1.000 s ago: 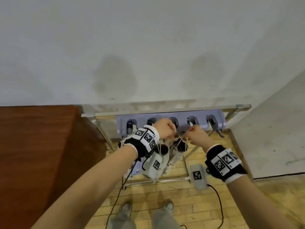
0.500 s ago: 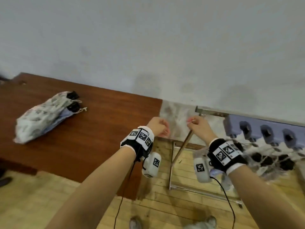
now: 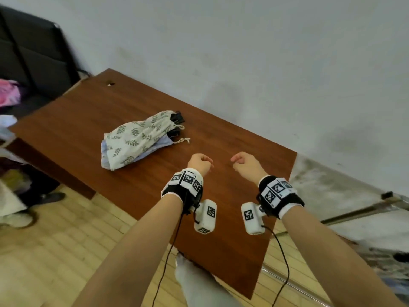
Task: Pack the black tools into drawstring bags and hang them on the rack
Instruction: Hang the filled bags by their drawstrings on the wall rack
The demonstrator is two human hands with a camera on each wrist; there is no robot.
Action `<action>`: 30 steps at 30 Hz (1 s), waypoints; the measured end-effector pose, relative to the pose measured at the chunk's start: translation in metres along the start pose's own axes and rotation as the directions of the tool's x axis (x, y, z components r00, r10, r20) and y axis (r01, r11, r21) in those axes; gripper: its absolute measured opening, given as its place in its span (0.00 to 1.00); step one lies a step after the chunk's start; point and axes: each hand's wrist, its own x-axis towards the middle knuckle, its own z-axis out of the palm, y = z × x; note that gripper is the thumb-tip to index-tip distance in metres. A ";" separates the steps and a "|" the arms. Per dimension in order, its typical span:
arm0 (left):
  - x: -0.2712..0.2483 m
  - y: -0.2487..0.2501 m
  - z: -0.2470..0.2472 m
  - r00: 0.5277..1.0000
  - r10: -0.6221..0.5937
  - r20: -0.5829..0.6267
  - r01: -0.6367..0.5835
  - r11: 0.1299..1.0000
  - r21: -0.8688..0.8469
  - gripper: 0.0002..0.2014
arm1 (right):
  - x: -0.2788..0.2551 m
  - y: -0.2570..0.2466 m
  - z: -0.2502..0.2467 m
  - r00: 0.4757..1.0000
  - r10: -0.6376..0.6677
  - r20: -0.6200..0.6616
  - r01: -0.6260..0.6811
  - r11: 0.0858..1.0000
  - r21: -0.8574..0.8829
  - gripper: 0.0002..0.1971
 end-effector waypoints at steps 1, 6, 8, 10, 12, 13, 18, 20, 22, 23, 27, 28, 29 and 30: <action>0.013 0.000 -0.010 1.000 -0.001 -0.012 0.001 1.000 0.023 0.16 | 0.013 -0.010 0.008 1.000 0.001 0.017 -0.001 1.000 0.004 0.10; 0.080 0.011 -0.052 0.999 0.020 -0.041 -0.013 0.986 0.165 0.13 | 0.088 -0.043 0.043 0.998 0.005 0.069 -0.005 1.000 0.005 0.11; 0.104 0.020 -0.068 0.999 0.039 -0.031 -0.031 0.975 0.220 0.11 | 0.116 -0.055 0.053 0.993 0.040 0.107 -0.039 0.999 -0.006 0.11; 0.126 0.025 -0.085 0.999 0.049 0.005 -0.048 0.961 0.273 0.09 | 0.138 -0.065 0.063 0.990 0.067 0.125 -0.066 0.998 -0.009 0.13; 0.150 0.032 -0.101 0.998 0.059 0.009 -0.059 0.945 0.323 0.10 | 0.158 -0.077 0.070 0.991 0.087 0.101 -0.086 0.996 -0.019 0.15; 0.160 0.034 -0.109 0.998 0.061 0.000 -0.057 0.939 0.338 0.11 | 0.164 -0.080 0.075 0.991 0.100 0.086 -0.100 0.995 -0.012 0.16; 0.207 0.047 -0.141 0.997 0.038 -0.072 -0.007 0.923 0.384 0.16 | 0.194 -0.096 0.097 0.982 0.168 0.080 -0.174 0.983 0.067 0.23; 0.231 0.051 -0.150 0.992 0.087 -0.086 -0.042 0.899 0.436 0.18 | 0.210 -0.103 0.107 0.979 0.193 0.061 -0.199 0.974 0.112 0.26; 0.253 0.054 -0.158 0.991 0.129 -0.045 -0.090 0.865 0.494 0.20 | 0.228 -0.110 0.118 0.971 0.234 0.052 -0.239 0.957 0.164 0.28; 0.264 0.056 -0.162 0.991 0.131 -0.013 -0.106 0.853 0.510 0.21 | 0.239 -0.112 0.125 0.962 0.269 0.049 -0.273 0.940 0.203 0.29; 0.302 0.055 -0.168 0.984 0.041 0.175 -0.141 0.780 0.610 0.25 | 0.260 -0.125 0.151 0.905 0.413 0.105 -0.410 0.778 0.477 0.29; 0.311 0.055 -0.169 0.976 0.006 0.218 -0.147 0.758 0.636 0.25 | 0.262 -0.127 0.158 0.893 0.435 0.121 -0.426 0.725 0.541 0.29; 0.320 0.054 -0.168 0.967 -0.029 0.252 -0.148 0.743 0.653 0.25 | 0.266 -0.130 0.163 0.880 0.459 0.120 -0.437 0.685 0.583 0.28; 0.328 0.054 -0.168 0.956 -0.062 0.288 -0.151 0.736 0.660 0.25 | 0.269 -0.133 0.168 0.868 0.483 0.114 -0.446 0.658 0.606 0.26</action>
